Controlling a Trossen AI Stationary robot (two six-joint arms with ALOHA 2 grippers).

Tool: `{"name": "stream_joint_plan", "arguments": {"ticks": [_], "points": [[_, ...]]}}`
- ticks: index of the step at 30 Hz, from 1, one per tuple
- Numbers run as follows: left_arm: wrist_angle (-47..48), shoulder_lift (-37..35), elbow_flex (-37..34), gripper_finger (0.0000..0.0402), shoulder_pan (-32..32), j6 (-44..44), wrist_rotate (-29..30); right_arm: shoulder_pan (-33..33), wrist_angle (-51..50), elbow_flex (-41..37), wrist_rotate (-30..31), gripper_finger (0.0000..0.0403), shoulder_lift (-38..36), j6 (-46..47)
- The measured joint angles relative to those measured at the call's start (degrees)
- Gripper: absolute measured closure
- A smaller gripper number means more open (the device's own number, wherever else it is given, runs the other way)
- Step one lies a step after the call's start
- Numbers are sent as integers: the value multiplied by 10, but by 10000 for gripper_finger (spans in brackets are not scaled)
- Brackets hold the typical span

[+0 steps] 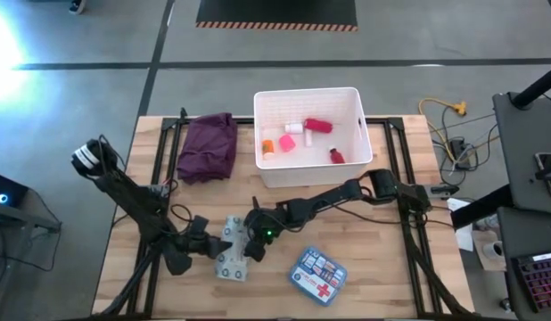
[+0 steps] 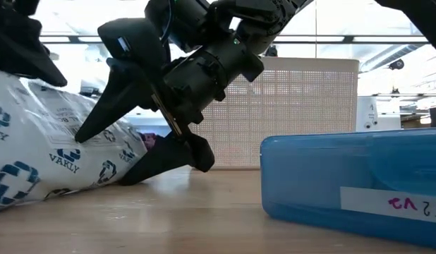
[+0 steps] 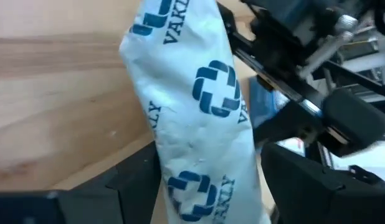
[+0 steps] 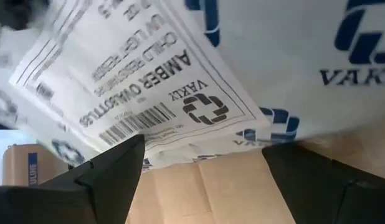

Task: Pick & place medical supplies in basket/bin
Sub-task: Put the mailer bag into the bin

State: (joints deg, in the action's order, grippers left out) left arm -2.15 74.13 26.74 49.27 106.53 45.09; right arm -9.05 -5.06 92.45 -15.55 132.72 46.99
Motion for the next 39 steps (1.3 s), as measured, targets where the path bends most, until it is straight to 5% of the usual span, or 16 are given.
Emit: {"name": "stream_joint_plan", "arguments": {"ticks": [13,20,26,31,35,39], "points": [[-1,66,27,156,-30,-15,-23,-9,3,-2,12,78,-36,-3],[29,39,93,205,-29,-90,-2,-31,-91,-1,23,78,-128,-59],[160,-10,216,245,-44,-231,84,-61,-309,1,173,78,-284,-133],[251,-32,347,234,-118,-445,144,-110,-482,1,374,78,-415,-66],[254,-35,425,229,-262,-669,54,-152,-623,-10,456,78,-468,67],[236,-22,493,228,-463,-791,-152,-200,-707,-32,469,78,-481,188]]}}
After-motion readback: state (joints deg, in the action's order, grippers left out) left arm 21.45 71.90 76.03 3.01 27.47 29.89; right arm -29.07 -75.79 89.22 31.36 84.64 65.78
